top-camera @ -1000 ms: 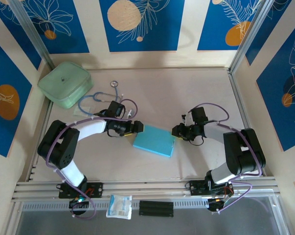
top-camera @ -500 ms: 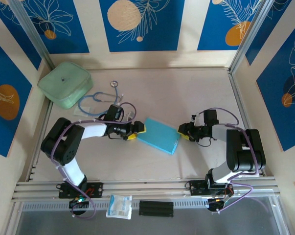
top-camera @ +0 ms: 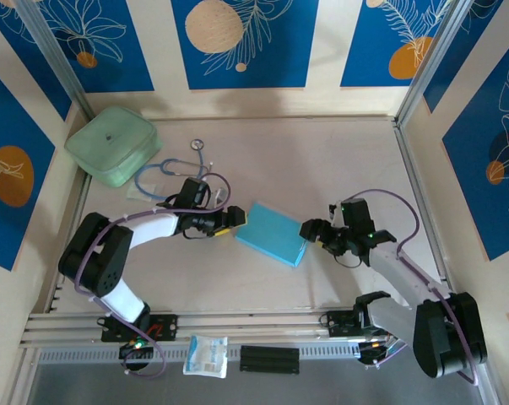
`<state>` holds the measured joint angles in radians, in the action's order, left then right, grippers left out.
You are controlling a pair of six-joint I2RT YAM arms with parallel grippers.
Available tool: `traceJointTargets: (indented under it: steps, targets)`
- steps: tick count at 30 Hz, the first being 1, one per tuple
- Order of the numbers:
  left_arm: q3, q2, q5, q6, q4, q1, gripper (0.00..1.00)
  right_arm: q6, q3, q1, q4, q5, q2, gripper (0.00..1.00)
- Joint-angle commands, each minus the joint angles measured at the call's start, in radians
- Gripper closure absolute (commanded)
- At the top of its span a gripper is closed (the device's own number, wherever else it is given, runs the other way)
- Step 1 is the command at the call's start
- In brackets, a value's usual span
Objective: Fold the paper box
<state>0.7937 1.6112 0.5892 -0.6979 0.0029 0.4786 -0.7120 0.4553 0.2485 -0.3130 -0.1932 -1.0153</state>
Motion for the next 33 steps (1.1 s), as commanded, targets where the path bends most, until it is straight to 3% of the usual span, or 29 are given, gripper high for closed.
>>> traceJointTargets:
  steps: [1,6,16,26,33]
  targets:
    - [0.013,-0.027,-0.034,0.025,-0.037,-0.008,0.15,-0.09,-0.015,0.036,-0.024,0.04,0.002,0.28]
    - [0.018,-0.05,-0.055,0.049,-0.063,-0.008,0.15,-0.122,0.011,0.081,0.031,0.035,-0.086,0.29]
    - [0.015,-0.079,-0.093,0.065,-0.112,-0.01,0.14,-0.128,-0.012,0.096,0.136,0.025,-0.209,0.61]
    - [0.039,-0.045,-0.077,0.052,-0.117,-0.019,0.14,-0.109,-0.103,-0.03,0.264,-0.165,-0.248,0.77]
    - [0.022,0.012,-0.019,-0.007,-0.002,-0.021,0.14,-0.162,-0.197,-0.145,0.385,-0.275,-0.238,0.8]
